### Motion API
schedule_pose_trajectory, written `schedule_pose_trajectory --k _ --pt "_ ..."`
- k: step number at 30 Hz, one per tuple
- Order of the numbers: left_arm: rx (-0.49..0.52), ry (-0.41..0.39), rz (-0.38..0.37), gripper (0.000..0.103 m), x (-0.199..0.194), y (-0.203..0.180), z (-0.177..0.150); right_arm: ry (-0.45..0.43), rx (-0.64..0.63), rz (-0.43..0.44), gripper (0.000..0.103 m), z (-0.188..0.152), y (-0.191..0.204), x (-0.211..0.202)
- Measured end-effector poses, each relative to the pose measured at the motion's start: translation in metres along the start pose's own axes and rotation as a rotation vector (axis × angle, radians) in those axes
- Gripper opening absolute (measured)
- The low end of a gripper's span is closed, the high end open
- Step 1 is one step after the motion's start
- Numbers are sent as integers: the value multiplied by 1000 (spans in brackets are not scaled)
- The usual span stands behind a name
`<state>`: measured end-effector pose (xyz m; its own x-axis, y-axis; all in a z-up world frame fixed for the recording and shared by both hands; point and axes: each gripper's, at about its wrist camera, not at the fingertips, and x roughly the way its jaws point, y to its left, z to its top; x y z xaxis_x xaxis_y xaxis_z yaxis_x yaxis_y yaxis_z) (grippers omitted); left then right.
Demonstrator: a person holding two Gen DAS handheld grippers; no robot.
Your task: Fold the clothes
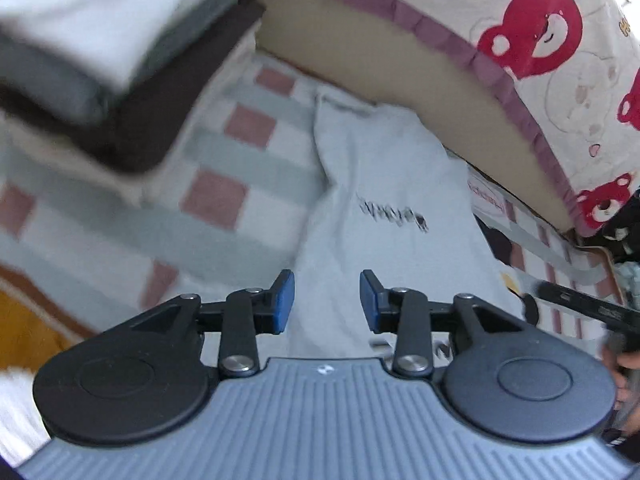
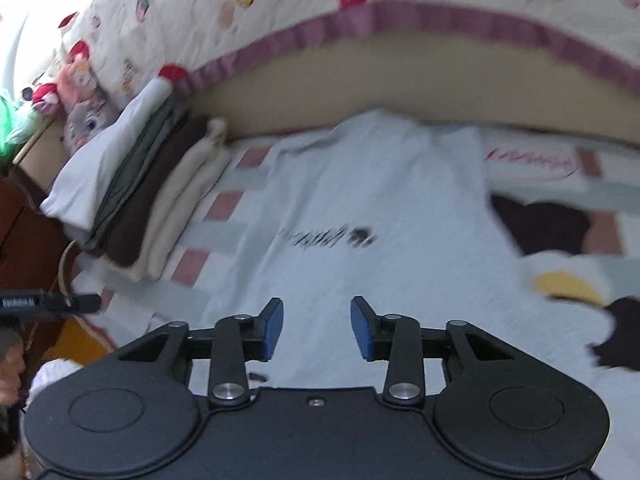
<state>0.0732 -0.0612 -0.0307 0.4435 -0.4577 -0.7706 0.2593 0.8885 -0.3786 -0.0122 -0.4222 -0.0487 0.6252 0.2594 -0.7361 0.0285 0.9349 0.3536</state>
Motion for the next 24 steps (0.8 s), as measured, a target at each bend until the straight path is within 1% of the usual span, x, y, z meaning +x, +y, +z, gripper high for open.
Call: schedule_pose_trajectory --k 1,4,6,8,10,13,15,16,17,19,22,23,24 --pt "13 -13 23 35 -1 0 5 -16 -4 -20 47 -1 -3 -7" --pt "43 -5 32 36 5 3 14 -48 13 -64 48 -17 -13 -9" --pt "64 3 40 39 10 4 19 -39 28 -64 48 -27 -20 3" --pt "75 11 70 40 18 6 25 -9 36 -46 48 -25 -24 24" --pt "75 18 88 40 27 7 32 -17 10 -63 48 -17 -23 37" --pt "95 5 84 40 41 1 48 -91 -80 -97 48 5 -21 45" --pt "100 -3 98 41 55 -7 61 -137 -135 -138 49 25 -26 48" --pt "97 -4 104 44 62 -10 67 -149 -140 -156 50 32 -30 47" --pt "96 -5 111 51 72 -14 74 -161 -144 -174 54 40 -34 47" --pt "98 -2 126 53 94 -20 86 -186 -153 -210 55 56 -42 46" --pt "96 53 142 53 140 -27 98 -222 -167 -263 58 79 -54 46" --pt "92 70 141 53 154 -28 100 -237 -174 -269 61 83 -59 49" --pt "87 84 135 53 167 -28 101 -240 -177 -280 61 86 -66 54"
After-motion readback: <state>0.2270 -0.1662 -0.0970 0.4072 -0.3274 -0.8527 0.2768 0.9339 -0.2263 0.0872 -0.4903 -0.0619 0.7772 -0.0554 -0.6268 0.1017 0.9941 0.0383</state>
